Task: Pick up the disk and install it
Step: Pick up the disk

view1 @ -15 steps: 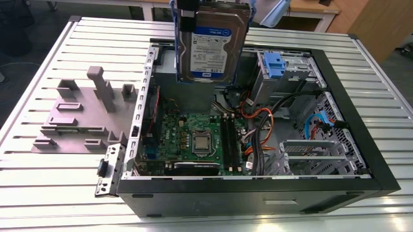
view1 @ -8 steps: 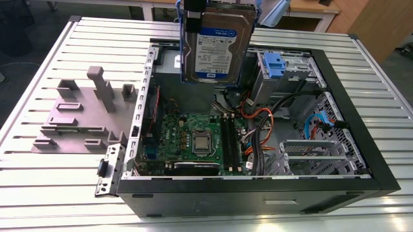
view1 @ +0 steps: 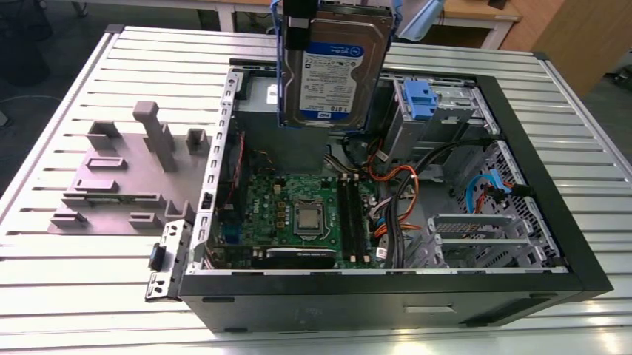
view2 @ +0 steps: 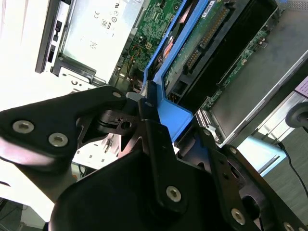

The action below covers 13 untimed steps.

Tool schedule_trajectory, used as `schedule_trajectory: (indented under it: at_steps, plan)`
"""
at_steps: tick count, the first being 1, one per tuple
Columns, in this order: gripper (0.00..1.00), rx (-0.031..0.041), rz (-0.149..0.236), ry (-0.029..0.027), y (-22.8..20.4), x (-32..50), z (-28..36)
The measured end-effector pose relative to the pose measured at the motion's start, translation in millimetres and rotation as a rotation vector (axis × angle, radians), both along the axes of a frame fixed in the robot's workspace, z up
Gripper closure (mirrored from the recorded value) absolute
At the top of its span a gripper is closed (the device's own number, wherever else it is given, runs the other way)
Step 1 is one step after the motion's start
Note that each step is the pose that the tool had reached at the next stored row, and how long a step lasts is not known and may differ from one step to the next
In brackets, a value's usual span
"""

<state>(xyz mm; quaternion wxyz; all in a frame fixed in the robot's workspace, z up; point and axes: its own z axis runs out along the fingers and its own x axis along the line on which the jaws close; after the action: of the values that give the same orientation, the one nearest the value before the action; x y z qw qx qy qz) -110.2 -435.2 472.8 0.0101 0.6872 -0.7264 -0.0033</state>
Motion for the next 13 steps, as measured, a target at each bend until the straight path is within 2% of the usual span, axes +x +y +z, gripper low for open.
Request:
schedule_trajectory:
  at_steps: [9,13]
  plan:
    - [0.63,0.0,0.0,0.0,1.2,5.0,-0.3]
    - [0.63,0.0001,0.013,0.0,1.4,6.6,-0.9]
